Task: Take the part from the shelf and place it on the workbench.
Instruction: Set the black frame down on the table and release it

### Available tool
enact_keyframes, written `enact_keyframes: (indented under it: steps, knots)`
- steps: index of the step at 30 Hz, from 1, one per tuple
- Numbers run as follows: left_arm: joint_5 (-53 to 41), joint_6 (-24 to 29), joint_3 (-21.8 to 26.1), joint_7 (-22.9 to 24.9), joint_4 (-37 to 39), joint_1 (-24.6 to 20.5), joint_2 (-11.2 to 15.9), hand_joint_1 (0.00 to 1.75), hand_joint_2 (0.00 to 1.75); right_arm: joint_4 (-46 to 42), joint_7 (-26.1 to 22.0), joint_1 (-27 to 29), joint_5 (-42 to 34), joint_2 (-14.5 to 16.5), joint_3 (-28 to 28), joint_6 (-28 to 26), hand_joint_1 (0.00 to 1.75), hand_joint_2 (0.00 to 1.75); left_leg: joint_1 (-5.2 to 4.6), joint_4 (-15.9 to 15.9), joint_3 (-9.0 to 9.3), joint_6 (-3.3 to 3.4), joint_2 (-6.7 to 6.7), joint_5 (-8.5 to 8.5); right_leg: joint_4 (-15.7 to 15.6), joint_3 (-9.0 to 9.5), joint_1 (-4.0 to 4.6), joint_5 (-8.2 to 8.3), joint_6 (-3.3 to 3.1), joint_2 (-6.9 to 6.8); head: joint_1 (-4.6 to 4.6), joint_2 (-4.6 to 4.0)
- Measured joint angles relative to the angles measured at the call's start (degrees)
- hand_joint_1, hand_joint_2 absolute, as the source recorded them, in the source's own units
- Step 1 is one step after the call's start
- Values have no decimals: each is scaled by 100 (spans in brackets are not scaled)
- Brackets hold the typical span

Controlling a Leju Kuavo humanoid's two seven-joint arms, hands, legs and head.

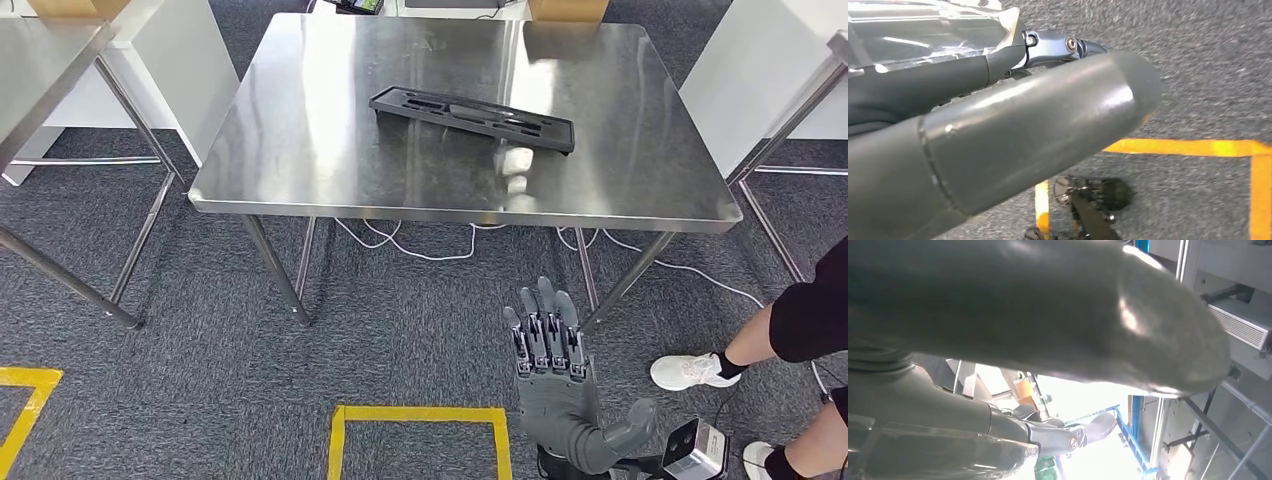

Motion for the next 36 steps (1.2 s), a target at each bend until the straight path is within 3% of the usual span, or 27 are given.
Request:
enact_keyframes:
  steps: [2,3,5,6,7,9,10,11,12,13,15,17,19,21,22,24,26,27,28,30,31,33,34,36]
  knots:
    - [0,1,-1,0,5,-1,-1,0,0,-1,0,-1,1,2,-2,0,0,0,-20,36,-80,-58,-2,109,-811,503,24,-67,-66,12,-8,0]
    - [0,2,0,0,5,-1,0,0,0,-1,-2,0,1,3,-3,0,0,0,-28,44,-97,-82,-3,156,-1004,600,41,-125,-112,19,-18,0]
    - [-1,6,0,0,6,6,4,0,0,1,-5,9,1,4,-8,-9,0,0,-12,53,-128,-128,-8,232,-1027,536,21,-95,-202,17,-36,-1]
    - [-1,8,0,2,7,13,4,0,0,2,-7,13,0,7,-11,-19,0,0,4,103,-166,-155,-15,156,-1012,485,1,-47,-260,11,-42,-1]
    - [-2,9,0,5,8,21,4,0,0,3,-7,17,-1,10,-15,-29,0,0,21,237,-218,-184,-22,-39,-1009,423,-17,13,-324,2,-46,-1]
    - [-5,13,0,10,10,28,3,0,0,4,-7,25,-4,14,-21,-42,0,0,41,818,-353,-238,-32,-681,-1002,285,-6,143,-414,-15,-56,-1]
    - [-7,14,1,11,10,27,3,0,0,4,-6,29,-8,14,-24,-44,0,0,43,1197,-409,-258,-33,-943,-994,214,10,203,-433,-21,-57,-1]
    - [-10,15,0,11,11,26,2,0,0,4,-3,33,-10,14,-27,-45,0,0,44,1518,-430,-270,-34,-1057,-979,145,26,258,-433,-25,-58,-1]
    - [-13,15,-1,11,13,25,1,0,0,4,3,37,-12,14,-33,-46,0,0,46,1694,-387,-273,-34,-1021,-953,70,38,310,-431,-27,-58,-1]
    - [-15,15,-1,11,15,24,-1,0,0,4,13,40,-14,15,-40,-47,0,0,49,1686,-262,-267,-34,-881,-915,-11,46,352,-418,-27,-58,-1]
    - [-20,14,-1,10,22,17,-3,0,0,4,37,49,-21,22,-58,-51,0,0,53,1125,236,-231,-44,-617,-820,-166,53,413,-392,-22,-59,0]
    - [-30,13,-1,-1,26,4,-2,0,0,4,55,62,-36,40,-81,-54,0,0,29,424,706,-185,-78,-636,-752,-262,66,465,-334,-24,-54,0]
    - [-57,13,-2,-22,28,-2,1,0,0,4,63,74,-49,56,-110,-54,0,0,-20,145,831,-141,-99,-700,-740,-318,64,546,-247,-34,-54,-1]
    - [-85,12,-2,-38,32,-6,5,0,0,7,66,93,-63,59,-145,-54,0,0,-12,15,779,-61,-82,-640,-681,-415,66,547,-186,-29,-52,-1]
    - [-93,11,-3,-44,33,-10,8,0,0,10,66,109,-71,58,-161,-55,0,0,-1,-45,737,-4,-71,-590,-578,-489,71,438,-190,-18,-33,-1]
    - [-103,8,-5,-51,36,-14,14,0,0,26,58,142,-82,54,-182,-56,0,0,-13,-88,612,78,-48,-468,-111,-662,56,-16,-260,3,3,-1]
    - [-113,5,-7,-53,37,-10,22,0,0,51,40,173,-89,51,-192,-68,0,0,-36,-75,450,99,-31,-347,506,-753,34,-379,-285,8,22,-1]
    - [-123,5,-8,-54,37,-10,27,0,0,65,25,186,-96,49,-194,-87,0,0,-41,-62,362,97,-22,-285,711,-738,29,-395,-248,8,22,-1]
    - [-135,4,-12,-54,39,-10,31,0,0,79,4,195,-108,46,-195,-115,0,0,-44,-42,265,91,-14,-225,772,-659,26,-296,-183,8,22,-1]
    - [-160,5,-24,-55,51,-10,37,0,0,95,-30,203,-131,38,-195,-173,0,0,-44,17,77,61,-4,-114,355,-254,16,5,-71,8,21,-1]
    - [-172,7,-31,-54,57,-9,39,0,0,98,-37,202,-139,33,-195,-203,0,0,-48,49,-1,35,-5,-66,-72,45,17,43,-64,8,22,-1]
    - [-186,17,-39,-52,73,-6,43,0,0,98,-29,202,-107,27,-196,-291,0,0,-55,90,-83,-28,-4,32,-815,489,56,-75,-133,14,13,-1]
    - [-188,25,-42,-51,79,-3,44,0,0,98,-21,204,-50,25,-196,-374,0,0,-51,93,-104,-62,-3,86,-976,556,86,-143,-176,17,8,0]
    - [-188,48,-44,-45,88,8,50,0,0,109,15,211,168,21,-199,-617,0,0,-33,100,-134,-130,-15,156,-990,481,76,-93,-258,11,-2,1]
